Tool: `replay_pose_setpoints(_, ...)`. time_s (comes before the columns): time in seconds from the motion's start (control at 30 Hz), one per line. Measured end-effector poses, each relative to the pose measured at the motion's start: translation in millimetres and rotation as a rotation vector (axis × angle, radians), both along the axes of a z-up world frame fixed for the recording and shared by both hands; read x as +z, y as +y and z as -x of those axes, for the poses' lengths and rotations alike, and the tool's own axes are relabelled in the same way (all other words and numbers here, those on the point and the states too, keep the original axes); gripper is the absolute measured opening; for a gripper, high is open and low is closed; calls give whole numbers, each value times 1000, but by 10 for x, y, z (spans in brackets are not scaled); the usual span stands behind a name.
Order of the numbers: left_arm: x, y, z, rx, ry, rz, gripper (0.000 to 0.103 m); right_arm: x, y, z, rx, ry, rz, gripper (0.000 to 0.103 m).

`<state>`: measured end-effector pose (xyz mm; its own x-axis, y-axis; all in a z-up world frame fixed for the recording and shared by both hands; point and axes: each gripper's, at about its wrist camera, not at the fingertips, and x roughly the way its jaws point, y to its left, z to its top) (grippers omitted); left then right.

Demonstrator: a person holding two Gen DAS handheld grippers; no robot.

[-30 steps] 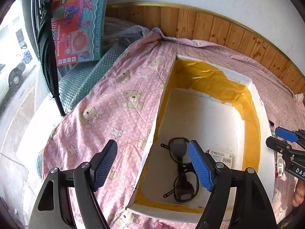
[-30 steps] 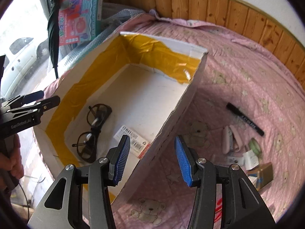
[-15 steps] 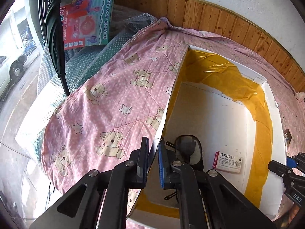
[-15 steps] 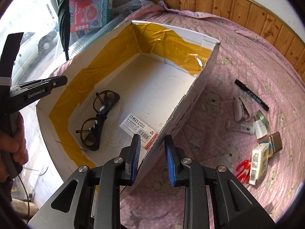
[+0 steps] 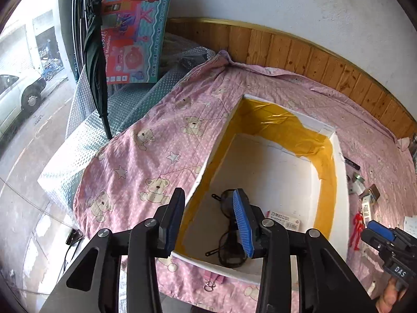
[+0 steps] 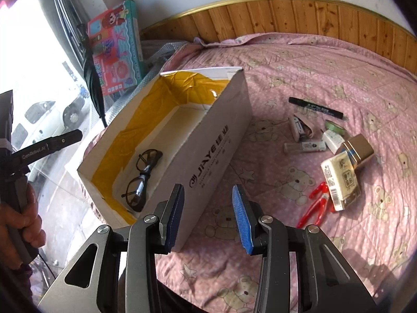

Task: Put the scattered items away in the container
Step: 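Move both tools back over the scattered items on the bedspread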

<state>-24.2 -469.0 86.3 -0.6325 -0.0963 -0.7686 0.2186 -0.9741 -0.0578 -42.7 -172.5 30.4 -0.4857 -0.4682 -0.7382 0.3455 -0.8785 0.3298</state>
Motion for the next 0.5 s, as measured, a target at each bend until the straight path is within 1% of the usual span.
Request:
replay_pose_setpoints(0.07, 87, 259, -43, -53, 19, -26, 47, -33, 241, -35, -42, -2, 28, 41)
replay_pose_setpoints(0.13, 122, 547, -56, -130, 23, -91, 49, -79, 514, -58, -95, 1, 39, 41)
replay_pose_setpoints(0.23, 121, 1054, -51, -244, 13, -162, 51, -211, 944, -23, -189, -30, 56, 41)
replay_pose_setpoints(0.3, 70, 1418, -31, -315, -9, -199, 51, -304, 1213, 5, -246, -57, 78, 41)
replay_pose_setpoints(0.37, -14, 1743, 2, -382, -36, -218, 52, -379, 1402, 26, -277, -75, 95, 41)
replay_pose_setpoints(0.5, -285, 2264, 110, -460, -118, -244, 52, -486, 1549, 55, -277, -76, 101, 42)
